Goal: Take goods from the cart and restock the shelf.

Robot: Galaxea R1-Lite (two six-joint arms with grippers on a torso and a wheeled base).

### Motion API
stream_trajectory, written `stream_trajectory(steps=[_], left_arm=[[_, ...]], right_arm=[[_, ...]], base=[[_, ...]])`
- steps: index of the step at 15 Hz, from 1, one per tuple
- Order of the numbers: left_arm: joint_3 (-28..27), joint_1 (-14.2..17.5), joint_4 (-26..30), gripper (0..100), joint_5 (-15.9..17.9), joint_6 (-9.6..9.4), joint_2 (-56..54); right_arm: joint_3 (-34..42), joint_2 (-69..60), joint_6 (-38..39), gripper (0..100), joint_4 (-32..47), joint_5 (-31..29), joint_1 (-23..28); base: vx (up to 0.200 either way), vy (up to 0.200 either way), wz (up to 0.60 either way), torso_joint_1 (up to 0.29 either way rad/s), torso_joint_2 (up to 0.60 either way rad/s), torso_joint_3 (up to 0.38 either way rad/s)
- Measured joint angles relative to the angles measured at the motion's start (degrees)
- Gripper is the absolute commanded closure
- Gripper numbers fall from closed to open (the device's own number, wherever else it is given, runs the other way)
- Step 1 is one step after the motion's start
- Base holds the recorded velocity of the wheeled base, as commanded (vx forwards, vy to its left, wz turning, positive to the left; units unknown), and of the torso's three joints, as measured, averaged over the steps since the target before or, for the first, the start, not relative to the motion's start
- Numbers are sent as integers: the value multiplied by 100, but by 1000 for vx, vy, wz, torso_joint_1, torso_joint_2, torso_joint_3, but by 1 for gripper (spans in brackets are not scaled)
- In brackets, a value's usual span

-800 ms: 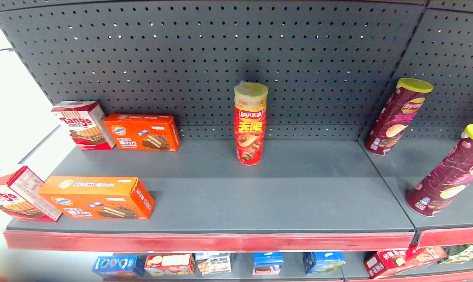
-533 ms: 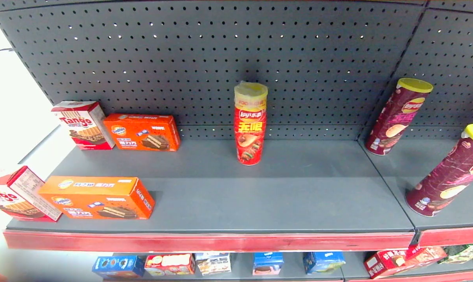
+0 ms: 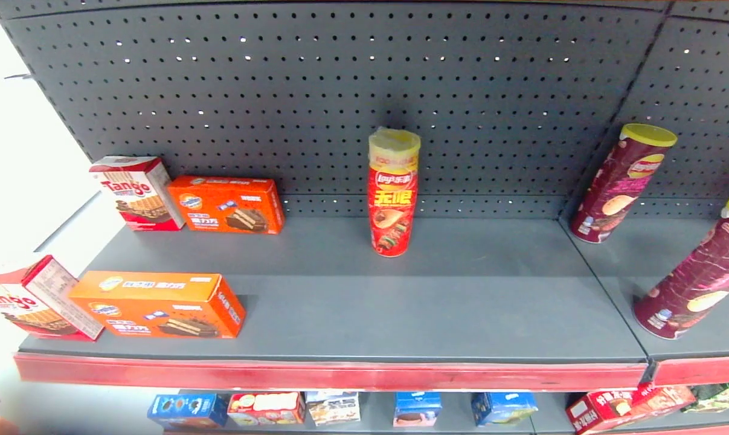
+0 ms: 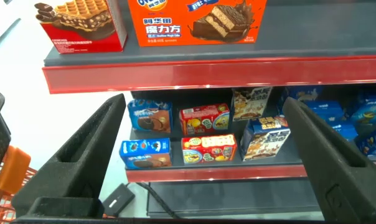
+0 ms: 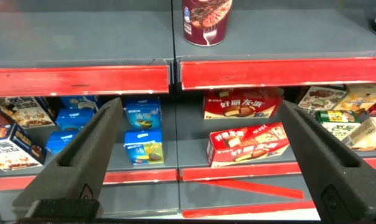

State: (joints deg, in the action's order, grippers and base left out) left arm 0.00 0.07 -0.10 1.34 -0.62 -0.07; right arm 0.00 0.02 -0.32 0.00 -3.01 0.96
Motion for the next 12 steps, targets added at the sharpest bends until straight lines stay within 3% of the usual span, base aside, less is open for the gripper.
stream_trajectory(steps=[8, 12], left_arm=[[0, 0, 2, 0, 16, -9, 0], [0, 0, 2, 0, -1, 0, 0]], right_arm=[[0, 0, -9, 0, 0, 1, 0], [0, 0, 13, 0, 0, -2, 5]], base=[[0, 0, 600, 4, 5, 2], [0, 0, 0, 0, 0, 0]])
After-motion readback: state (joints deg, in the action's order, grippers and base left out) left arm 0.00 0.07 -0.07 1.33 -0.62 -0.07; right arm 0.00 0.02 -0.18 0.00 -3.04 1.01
